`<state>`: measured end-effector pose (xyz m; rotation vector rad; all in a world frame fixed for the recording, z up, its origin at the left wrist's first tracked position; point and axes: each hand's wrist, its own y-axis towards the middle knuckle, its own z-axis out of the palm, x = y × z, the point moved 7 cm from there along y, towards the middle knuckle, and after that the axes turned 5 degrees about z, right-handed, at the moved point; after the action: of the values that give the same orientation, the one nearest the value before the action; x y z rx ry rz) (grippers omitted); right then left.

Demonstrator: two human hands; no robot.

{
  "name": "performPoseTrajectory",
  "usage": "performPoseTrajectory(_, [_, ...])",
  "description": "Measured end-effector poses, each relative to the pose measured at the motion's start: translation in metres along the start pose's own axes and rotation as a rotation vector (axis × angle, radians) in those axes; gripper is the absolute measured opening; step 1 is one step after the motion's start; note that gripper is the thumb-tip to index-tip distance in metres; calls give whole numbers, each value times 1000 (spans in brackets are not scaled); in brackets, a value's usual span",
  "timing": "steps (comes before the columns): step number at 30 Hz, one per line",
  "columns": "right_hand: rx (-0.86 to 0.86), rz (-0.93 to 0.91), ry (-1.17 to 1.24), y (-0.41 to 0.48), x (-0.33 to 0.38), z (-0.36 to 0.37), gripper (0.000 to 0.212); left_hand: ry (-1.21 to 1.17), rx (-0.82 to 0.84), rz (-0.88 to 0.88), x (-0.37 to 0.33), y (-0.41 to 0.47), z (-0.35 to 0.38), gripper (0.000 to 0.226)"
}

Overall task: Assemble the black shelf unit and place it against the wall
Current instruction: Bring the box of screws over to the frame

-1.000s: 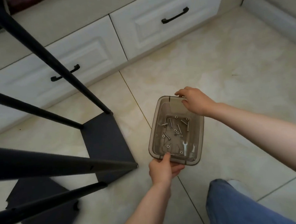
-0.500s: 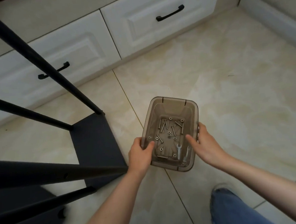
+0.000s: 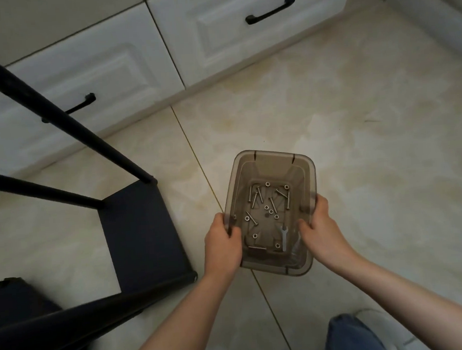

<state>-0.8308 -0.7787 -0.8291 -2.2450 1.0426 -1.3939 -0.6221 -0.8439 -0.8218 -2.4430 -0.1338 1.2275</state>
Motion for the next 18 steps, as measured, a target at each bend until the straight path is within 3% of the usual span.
performPoseTrajectory(7, [27,17,-31,12,10,-6,54,-26,-21,-35,-8,1,3,10])
performPoseTrajectory(13, [121,133,-164,16,24,-20,56,102,175,-130,-11,3,-6,26])
performPoseTrajectory(18, [35,75,-613,2,55,-45,57,163,210,-102,-24,-16,-37,41])
